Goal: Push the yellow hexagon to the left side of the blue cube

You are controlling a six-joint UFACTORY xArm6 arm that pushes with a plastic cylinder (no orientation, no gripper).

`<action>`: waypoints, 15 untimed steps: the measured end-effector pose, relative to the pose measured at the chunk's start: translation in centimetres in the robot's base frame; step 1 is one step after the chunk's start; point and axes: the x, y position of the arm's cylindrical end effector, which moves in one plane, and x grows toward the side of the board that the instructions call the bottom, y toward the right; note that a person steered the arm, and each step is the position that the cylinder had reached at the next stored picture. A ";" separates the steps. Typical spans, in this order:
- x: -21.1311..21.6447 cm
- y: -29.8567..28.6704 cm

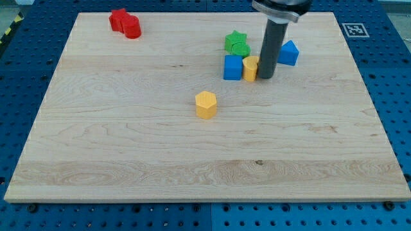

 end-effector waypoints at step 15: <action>5.1 -6.8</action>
